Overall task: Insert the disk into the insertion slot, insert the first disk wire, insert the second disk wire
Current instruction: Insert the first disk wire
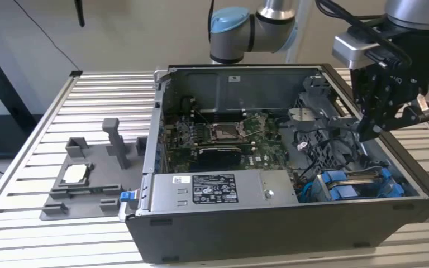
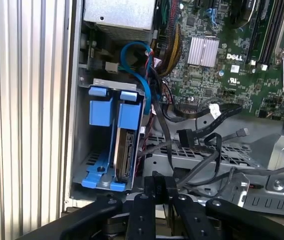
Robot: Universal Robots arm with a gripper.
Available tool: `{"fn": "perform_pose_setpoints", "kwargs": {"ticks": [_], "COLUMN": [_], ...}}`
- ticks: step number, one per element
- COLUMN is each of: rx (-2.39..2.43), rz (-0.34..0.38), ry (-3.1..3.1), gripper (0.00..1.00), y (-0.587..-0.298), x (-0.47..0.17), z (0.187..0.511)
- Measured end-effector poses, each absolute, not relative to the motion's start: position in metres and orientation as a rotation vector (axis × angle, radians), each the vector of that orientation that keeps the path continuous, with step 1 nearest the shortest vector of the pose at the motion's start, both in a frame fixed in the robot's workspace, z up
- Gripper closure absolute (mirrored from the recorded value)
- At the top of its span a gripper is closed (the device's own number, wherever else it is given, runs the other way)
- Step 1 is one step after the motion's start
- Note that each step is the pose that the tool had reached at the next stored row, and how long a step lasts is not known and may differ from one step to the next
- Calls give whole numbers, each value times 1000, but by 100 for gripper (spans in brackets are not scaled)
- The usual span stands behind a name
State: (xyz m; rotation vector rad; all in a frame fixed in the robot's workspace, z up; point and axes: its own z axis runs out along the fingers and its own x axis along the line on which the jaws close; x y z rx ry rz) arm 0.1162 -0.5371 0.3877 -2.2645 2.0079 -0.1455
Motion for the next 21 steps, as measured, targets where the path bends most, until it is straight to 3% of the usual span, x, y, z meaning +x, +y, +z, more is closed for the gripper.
{"fn": "perform_pose_setpoints", "kwargs": {"ticks": [8,21], "rx": [-2300,-2299], "rz": [-68,-34], "ry": [2041,2074], "gripper": [80,80], "y": [-543,-551], "x": [125,131], "z": [385,375]}}
